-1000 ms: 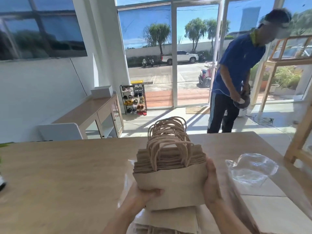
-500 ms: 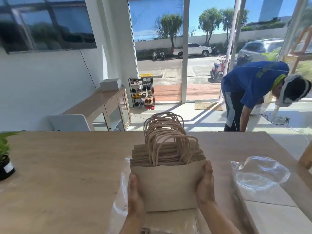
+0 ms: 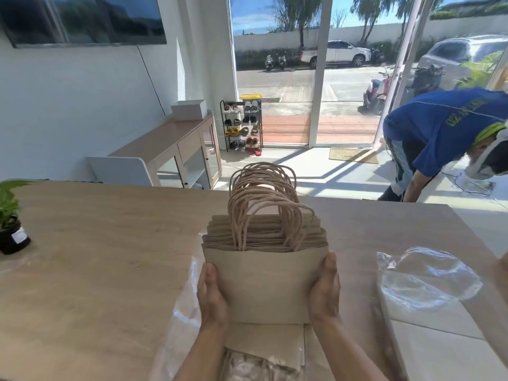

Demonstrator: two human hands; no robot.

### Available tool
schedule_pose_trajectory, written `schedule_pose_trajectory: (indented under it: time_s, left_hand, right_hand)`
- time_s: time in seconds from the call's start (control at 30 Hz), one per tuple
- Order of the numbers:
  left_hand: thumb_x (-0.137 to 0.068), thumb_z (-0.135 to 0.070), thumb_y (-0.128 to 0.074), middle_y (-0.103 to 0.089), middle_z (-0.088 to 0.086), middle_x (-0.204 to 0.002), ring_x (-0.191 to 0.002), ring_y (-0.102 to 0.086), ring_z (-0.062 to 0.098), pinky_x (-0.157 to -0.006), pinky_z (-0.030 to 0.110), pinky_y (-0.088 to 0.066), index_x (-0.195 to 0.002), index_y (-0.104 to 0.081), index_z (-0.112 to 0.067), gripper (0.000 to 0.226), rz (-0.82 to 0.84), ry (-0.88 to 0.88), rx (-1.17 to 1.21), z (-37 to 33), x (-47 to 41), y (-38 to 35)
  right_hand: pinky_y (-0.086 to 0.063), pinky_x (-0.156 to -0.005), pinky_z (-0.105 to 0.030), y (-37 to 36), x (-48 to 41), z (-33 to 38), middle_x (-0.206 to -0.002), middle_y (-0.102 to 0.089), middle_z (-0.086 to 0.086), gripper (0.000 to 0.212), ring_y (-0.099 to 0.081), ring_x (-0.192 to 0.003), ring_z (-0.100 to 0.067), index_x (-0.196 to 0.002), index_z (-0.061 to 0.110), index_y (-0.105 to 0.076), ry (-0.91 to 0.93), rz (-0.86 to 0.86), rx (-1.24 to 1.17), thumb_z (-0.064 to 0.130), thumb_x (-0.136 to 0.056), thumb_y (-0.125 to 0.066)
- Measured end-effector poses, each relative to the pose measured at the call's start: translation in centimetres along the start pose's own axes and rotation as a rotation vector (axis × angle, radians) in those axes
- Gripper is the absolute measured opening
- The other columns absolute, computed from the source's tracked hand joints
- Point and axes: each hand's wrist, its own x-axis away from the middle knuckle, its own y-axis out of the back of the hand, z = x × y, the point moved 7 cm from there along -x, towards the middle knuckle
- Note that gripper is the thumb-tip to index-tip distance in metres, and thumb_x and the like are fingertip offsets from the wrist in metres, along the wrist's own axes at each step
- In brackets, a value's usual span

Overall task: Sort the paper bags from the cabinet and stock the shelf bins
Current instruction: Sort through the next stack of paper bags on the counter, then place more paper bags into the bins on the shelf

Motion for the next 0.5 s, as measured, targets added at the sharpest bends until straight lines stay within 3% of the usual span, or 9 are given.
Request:
schedule_pose_trajectory:
  time_s: [0.17, 0.23, 0.33, 0.43, 0.5]
  left_hand:
    - [-0.063, -0.073, -0.047, -0.061, -0.001, -0.127, -0.124, -0.053, 0.017, -0.113, 0.04, -0.035, -0.116, -0.058, -0.031, 0.068, -0.062, 0.025, -0.018, 0.3, 0.2, 0.3]
    - [-0.064, -0.075, -0.047, -0.06, 0.002, -0.131, -0.126, -0.052, 0.018, -0.114, 0.044, -0.033, -0.12, -0.059, -0.029, 0.073, -0.083, 0.034, -0.042, 0.4, 0.2, 0.5]
    - [-0.065, -0.077, -0.047, -0.06, 0.002, -0.133, -0.128, -0.052, 0.018, -0.115, 0.046, -0.033, -0.126, -0.059, -0.023, 0.083, -0.122, 0.026, -0.077, 0.0, 0.1, 0.6]
    - [-0.065, -0.076, -0.045, -0.064, 0.0, -0.124, -0.12, -0.057, 0.017, -0.108, 0.041, -0.04, -0.117, -0.062, -0.026, 0.074, -0.119, -0.006, -0.108, -1.6, 0.0, -0.1]
    - [-0.076, -0.071, -0.047, -0.068, -0.001, -0.115, -0.112, -0.061, 0.018, -0.098, 0.037, -0.046, -0.112, -0.064, -0.027, 0.06, -0.078, -0.021, -0.104, -2.8, -0.1, -1.0]
  right_hand:
    - [-0.045, -0.076, -0.011, 0.1, 0.0, -0.3, -0.088, -0.072, 0.023, 0.059, -0.062, -0.088, 0.007, -0.084, 0.044, -0.074, 0.002, -0.009, -0.03, 0.088, -0.065, -0.039]
    - [-0.045, -0.081, -0.017, 0.2, 0.0, -0.4, -0.089, -0.072, 0.02, 0.052, -0.062, -0.092, 0.002, -0.083, 0.041, -0.074, -0.009, -0.017, -0.042, 0.075, -0.072, -0.036]
    - [-0.043, -0.09, -0.028, 0.1, -0.4, -0.4, -0.097, -0.071, 0.013, 0.054, -0.062, -0.104, -0.009, -0.085, 0.035, -0.072, -0.018, -0.035, -0.034, 0.071, -0.074, -0.034]
    - [-0.043, -0.095, -0.032, -0.2, -0.4, 0.9, -0.1, -0.07, 0.013, 0.055, -0.061, -0.106, -0.01, -0.088, 0.037, -0.072, -0.001, -0.035, -0.009, 0.072, -0.074, -0.032]
    - [-0.045, -0.088, -0.028, -0.4, -0.2, 2.2, -0.095, -0.072, 0.015, 0.051, -0.063, -0.099, -0.004, -0.086, 0.047, -0.073, 0.016, -0.013, -0.005, 0.073, -0.074, -0.031]
